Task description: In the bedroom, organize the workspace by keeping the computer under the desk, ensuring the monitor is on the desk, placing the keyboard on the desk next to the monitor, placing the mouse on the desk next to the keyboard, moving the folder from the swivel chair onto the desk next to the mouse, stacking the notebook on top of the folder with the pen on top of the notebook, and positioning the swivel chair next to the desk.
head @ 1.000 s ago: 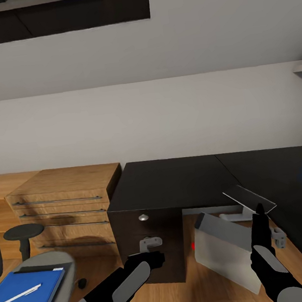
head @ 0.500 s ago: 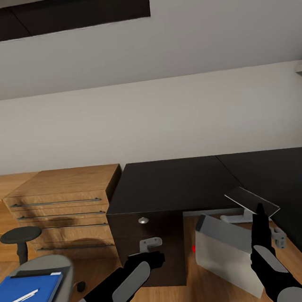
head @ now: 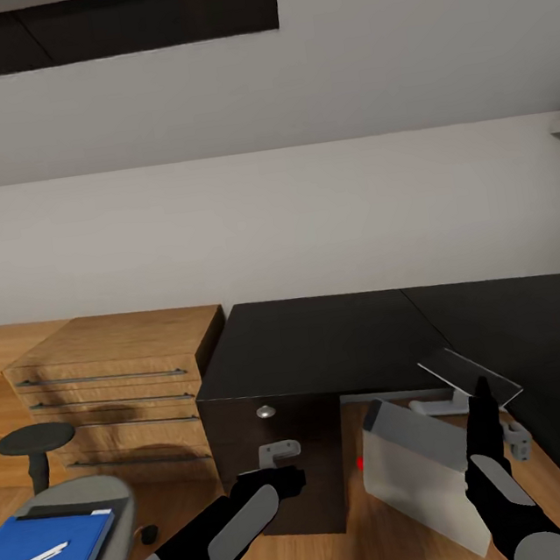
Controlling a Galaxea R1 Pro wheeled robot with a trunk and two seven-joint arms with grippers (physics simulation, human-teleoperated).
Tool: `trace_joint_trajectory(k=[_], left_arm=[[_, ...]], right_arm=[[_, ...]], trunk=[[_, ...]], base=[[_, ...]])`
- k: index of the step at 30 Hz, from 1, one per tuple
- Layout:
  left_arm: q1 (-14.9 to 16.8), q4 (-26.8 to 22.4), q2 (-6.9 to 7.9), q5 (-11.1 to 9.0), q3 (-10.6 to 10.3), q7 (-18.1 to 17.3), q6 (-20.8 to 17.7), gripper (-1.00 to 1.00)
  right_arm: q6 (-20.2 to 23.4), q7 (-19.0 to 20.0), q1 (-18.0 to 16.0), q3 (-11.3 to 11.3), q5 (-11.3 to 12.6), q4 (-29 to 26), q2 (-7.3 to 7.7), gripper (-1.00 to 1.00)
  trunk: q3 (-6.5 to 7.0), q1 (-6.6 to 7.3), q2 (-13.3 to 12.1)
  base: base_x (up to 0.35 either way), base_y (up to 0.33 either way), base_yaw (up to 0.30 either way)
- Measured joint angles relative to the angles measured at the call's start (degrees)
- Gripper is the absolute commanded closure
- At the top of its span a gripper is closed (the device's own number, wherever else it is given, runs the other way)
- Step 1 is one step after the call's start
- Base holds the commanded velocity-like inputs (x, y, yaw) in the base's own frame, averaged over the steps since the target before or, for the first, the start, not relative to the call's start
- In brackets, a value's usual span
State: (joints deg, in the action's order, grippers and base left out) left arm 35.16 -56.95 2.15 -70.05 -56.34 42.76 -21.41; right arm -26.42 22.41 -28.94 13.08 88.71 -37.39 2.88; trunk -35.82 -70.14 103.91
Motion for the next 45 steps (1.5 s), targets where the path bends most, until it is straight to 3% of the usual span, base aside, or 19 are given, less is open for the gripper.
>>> trace_joint_trajectory(k=[45], left_arm=[[0.00, 0.00, -0.18, 0.00, 0.00, 0.02, -0.06, -1.00]], right_arm=[[0.11, -0.64, -0.01, 0.00, 0.04, 0.00, 1.28, -1.00]], trunk=[[0.00, -0.02, 0.00]], base=[[0.013, 0.000, 0.000]])
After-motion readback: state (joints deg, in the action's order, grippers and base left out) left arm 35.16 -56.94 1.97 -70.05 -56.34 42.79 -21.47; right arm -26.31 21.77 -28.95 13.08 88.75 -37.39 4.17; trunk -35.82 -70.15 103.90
